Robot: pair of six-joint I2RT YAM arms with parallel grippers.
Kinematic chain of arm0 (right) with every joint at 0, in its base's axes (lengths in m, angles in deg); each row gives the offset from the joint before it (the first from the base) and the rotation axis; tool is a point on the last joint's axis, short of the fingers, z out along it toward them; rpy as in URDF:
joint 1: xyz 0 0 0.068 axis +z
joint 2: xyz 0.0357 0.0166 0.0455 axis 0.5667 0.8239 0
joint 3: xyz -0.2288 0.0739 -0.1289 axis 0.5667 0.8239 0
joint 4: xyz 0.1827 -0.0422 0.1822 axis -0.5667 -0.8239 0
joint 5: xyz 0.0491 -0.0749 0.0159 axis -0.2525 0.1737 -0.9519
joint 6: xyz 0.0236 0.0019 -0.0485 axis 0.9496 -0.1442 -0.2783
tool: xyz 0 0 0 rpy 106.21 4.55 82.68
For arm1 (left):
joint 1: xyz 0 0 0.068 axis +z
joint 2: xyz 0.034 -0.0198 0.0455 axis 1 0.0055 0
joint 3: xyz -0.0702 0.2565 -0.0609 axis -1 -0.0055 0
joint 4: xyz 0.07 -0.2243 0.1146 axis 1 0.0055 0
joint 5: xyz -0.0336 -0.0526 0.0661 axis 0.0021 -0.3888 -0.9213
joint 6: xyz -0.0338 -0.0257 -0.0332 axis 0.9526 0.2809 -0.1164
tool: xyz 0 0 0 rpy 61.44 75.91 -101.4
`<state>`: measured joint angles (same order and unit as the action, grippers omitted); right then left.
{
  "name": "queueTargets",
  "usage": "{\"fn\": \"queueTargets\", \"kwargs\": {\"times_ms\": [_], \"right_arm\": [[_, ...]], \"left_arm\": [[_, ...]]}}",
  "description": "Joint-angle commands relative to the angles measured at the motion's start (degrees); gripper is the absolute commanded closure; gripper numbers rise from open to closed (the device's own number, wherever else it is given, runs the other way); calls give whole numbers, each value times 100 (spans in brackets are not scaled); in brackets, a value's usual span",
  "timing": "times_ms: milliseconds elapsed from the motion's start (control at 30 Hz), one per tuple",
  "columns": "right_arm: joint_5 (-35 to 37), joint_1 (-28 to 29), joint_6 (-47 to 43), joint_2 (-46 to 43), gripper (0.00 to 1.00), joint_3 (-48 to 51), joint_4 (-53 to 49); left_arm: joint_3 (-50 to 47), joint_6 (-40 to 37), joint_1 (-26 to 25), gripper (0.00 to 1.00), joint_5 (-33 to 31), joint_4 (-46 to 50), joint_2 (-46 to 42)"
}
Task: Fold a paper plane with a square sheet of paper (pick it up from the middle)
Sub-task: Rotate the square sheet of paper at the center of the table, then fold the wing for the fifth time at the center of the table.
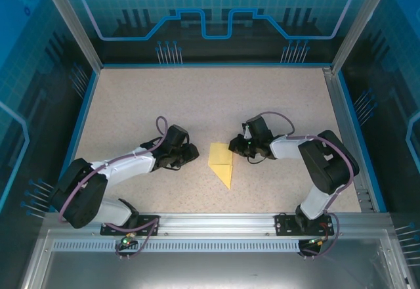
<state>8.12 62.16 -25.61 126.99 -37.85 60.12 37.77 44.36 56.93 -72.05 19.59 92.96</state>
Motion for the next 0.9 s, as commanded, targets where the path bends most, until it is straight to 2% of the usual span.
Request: {"fn": "queueTargets", "kwargs": {"times_ms": [0,133,233,300,467,600,867], "right_arm": [[103,-82,-59,-248,77,-60,-100],[328,-101,-556,-691,63,-199,-1045],[489,-101,-890,-1121,58,-203,-1670],[311,-67,-1142,-1359,61,-186,-1875],[-388,384,-1564,-1469,83,-300,-2258],[-300,917,-1611,-1239,93,-434,-2485],[-194,1021,-1513,-771,94,-438,-2320]], "left_arm": [[159,-83,-7,58,206,-109,87],[124,-119,-15,58,249,-140,65],[107,-128,-18,57,300,-190,109],[114,-140,-24,57,370,-273,160],[235,-193,-47,57,548,-398,342],[308,-217,-85,57,605,-420,430],[382,-239,-156,57,718,-424,549]]}}
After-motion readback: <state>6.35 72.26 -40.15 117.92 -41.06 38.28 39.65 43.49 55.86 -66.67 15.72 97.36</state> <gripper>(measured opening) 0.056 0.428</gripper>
